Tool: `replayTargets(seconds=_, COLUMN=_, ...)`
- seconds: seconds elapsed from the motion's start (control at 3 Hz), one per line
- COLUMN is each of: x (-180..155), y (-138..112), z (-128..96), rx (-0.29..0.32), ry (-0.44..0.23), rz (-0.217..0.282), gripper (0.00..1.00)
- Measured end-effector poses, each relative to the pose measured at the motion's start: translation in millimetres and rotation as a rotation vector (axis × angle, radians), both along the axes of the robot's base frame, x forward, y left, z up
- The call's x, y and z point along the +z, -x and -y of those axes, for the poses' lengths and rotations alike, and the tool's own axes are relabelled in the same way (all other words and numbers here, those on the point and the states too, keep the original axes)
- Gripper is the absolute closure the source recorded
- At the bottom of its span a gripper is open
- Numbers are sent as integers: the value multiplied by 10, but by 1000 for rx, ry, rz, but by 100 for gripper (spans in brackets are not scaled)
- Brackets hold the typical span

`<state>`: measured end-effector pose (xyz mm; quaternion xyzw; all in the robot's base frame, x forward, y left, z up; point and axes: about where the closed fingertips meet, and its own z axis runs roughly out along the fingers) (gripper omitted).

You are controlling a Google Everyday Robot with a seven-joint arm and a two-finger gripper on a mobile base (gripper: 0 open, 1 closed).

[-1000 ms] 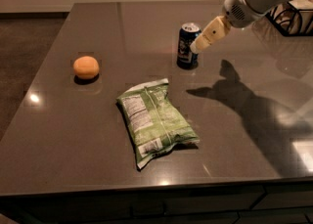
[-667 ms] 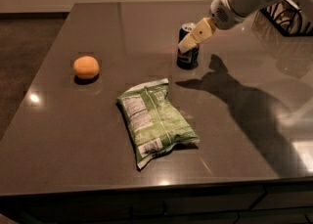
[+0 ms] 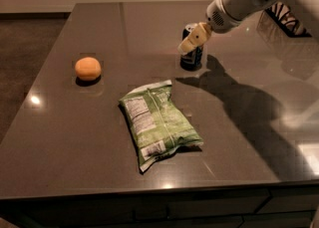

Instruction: Move pepsi can near orange

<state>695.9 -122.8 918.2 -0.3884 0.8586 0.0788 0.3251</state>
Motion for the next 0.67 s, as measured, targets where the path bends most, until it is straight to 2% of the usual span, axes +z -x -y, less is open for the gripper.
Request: replayTargets(seconds=0.67, x=35, y=-27, z=-102, rx=36, ry=7, rz=0, gripper=62)
